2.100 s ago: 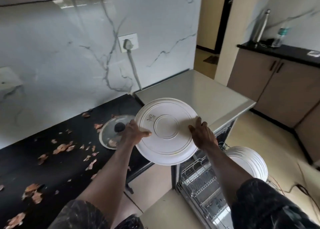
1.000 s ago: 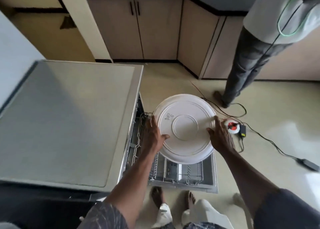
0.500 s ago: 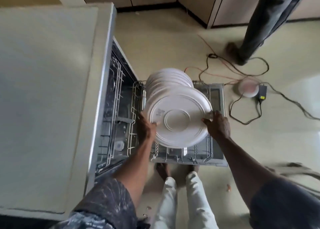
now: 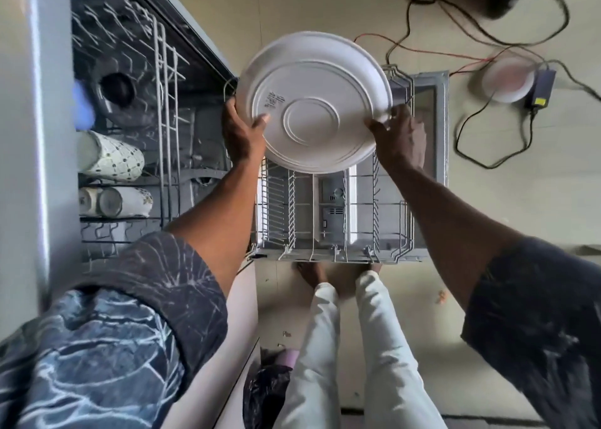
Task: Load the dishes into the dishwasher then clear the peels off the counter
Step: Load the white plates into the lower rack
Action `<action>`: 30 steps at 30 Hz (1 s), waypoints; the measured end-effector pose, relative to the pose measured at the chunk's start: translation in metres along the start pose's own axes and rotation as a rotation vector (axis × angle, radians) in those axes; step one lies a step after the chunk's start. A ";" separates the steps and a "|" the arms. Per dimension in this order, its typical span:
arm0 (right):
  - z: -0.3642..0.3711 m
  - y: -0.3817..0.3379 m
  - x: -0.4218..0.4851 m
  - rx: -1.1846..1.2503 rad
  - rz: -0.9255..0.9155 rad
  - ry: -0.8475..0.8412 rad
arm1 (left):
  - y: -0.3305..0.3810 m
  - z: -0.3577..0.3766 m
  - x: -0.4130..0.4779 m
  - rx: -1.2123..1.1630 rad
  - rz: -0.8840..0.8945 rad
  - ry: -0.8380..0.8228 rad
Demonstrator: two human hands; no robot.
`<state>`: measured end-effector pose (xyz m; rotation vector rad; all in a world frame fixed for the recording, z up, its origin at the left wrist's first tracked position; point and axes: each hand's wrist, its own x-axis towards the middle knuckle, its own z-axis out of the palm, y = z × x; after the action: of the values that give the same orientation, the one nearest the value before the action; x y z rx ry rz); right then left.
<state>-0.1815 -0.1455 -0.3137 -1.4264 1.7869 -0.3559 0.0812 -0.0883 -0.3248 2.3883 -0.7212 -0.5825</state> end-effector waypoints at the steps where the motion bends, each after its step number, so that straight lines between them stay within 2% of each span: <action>1: 0.004 0.001 0.002 -0.019 -0.015 0.001 | -0.008 0.003 0.002 -0.004 0.003 0.016; 5: 0.021 0.004 0.015 -0.035 -0.056 0.040 | -0.032 0.014 0.009 -0.014 0.010 0.069; 10: 0.043 0.004 0.030 0.039 -0.015 0.050 | -0.045 0.028 0.024 -0.081 -0.029 0.073; 22: 0.067 0.020 0.054 -0.154 -0.061 0.048 | -0.068 0.057 0.057 -0.035 -0.124 -0.016; 30: 0.070 0.027 0.062 -0.163 0.010 0.000 | -0.075 0.074 0.066 0.045 -0.161 -0.077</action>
<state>-0.1515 -0.1756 -0.4009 -1.5290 1.8570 -0.2086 0.1173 -0.1059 -0.4423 2.4925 -0.5832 -0.7353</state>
